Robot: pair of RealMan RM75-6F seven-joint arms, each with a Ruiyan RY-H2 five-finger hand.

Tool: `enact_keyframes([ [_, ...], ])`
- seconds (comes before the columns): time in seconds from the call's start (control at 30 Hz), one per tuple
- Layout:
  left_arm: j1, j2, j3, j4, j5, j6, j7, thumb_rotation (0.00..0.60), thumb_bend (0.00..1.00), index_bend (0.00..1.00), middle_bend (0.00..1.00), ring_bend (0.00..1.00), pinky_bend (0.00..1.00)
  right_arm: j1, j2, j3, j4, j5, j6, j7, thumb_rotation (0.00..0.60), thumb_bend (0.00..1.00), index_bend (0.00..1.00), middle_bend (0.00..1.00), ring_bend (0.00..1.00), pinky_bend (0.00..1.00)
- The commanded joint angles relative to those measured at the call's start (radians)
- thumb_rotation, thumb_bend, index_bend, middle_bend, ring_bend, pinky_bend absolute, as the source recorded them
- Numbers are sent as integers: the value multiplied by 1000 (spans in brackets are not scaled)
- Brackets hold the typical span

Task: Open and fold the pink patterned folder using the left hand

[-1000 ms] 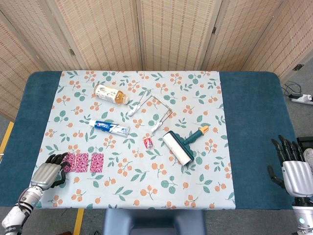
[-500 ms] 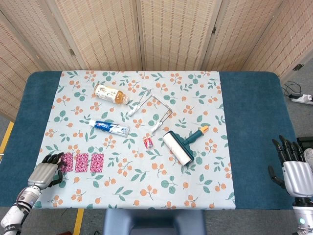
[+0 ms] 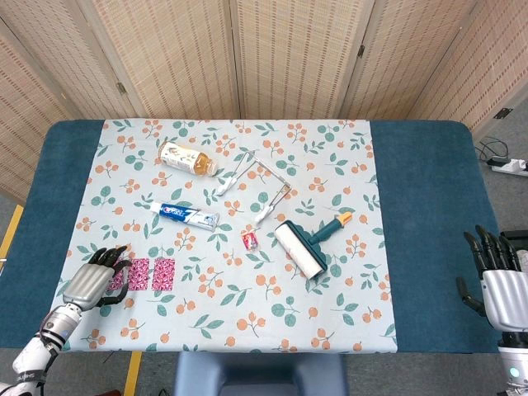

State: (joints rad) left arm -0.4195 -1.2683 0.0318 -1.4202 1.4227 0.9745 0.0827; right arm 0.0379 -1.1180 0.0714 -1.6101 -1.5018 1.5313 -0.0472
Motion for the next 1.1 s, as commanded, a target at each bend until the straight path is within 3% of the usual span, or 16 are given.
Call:
enact_keyframes([
  [0.03, -33, -18, -19, -21, -6, -25, 47, 277, 398, 178, 0, 0, 0, -1, 5, 2, -1, 2, 2, 2, 600, 458, 0, 0, 0, 0],
  [0.47, -113, -68, -52, -83, -182, -146, 234, 287, 359, 116, 0, 0, 0, 5, 11, 7, 11, 14, -14, 17, 600, 457, 0, 0, 0, 0],
  [0.77, -122, -89, -42, -102, -253, -134, 304, 349, 353, 90, 0, 0, 0, 7, 6, 7, 22, 18, -21, 29, 600, 458, 0, 0, 0, 0],
  [1.1, -127, -113, -36, -75, -289, -120, 319, 349, 351, 85, 0, 0, 0, 7, 5, 9, 27, 20, -21, 34, 600, 458, 0, 0, 0, 0],
])
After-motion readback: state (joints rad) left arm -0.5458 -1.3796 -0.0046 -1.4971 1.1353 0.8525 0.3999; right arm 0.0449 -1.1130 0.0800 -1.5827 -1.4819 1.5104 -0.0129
